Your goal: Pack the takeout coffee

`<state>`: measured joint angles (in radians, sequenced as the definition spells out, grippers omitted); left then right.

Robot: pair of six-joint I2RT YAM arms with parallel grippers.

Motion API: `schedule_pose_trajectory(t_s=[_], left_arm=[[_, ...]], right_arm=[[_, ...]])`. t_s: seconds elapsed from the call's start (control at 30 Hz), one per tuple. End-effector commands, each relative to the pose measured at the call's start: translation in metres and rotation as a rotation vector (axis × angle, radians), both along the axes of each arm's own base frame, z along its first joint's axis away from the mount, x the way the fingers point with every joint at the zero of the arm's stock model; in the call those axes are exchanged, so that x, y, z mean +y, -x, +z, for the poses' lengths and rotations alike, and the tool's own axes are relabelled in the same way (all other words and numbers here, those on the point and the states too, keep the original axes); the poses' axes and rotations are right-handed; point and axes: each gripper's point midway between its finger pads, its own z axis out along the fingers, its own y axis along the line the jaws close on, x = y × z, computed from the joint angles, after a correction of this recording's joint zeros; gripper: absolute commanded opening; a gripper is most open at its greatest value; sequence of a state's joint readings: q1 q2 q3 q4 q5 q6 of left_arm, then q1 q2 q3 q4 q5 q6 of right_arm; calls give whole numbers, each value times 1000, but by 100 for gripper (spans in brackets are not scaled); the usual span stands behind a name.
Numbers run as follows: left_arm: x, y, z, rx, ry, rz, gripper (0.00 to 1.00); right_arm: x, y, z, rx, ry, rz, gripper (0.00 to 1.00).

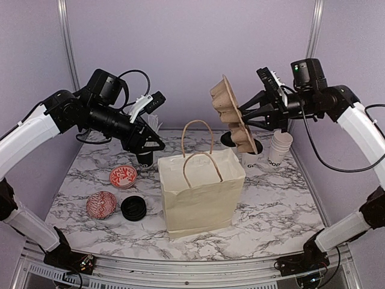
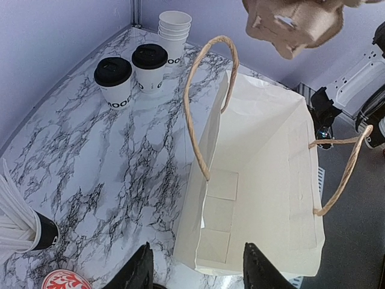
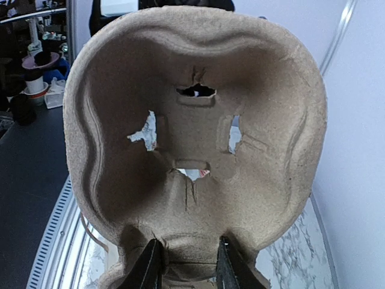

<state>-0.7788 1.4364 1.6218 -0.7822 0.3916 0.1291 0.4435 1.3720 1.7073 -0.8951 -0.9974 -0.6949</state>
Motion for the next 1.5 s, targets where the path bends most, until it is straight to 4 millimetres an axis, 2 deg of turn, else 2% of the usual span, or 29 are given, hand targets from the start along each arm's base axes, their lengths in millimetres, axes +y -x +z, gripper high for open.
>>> schedule_pose_trajectory(t_s=[0.0,0.17,0.47,0.67,1.03,1.33,1.47], left_arm=[[3,0,12,-24,28,16,52],[5,1,14,-28,31,25,52],[13,2,10,-36,16,43,52],[25,2,3,-48,-2,69,52],[51,-14,-9,-34,-15,126,52],[57,-27,-20,-11,-28,138,52],[57,-27,-25,1,-34,137,52]], right_arm=[[29,36,6,35,-34,176,29],[52,41,-10,32,2,217,30],[84,26,-48,38,67,223,29],[100,34,-81,64,152,254,29],[89,44,-130,52,381,217,29],[81,56,-176,78,615,182,29],[70,57,-197,67,723,141,29]])
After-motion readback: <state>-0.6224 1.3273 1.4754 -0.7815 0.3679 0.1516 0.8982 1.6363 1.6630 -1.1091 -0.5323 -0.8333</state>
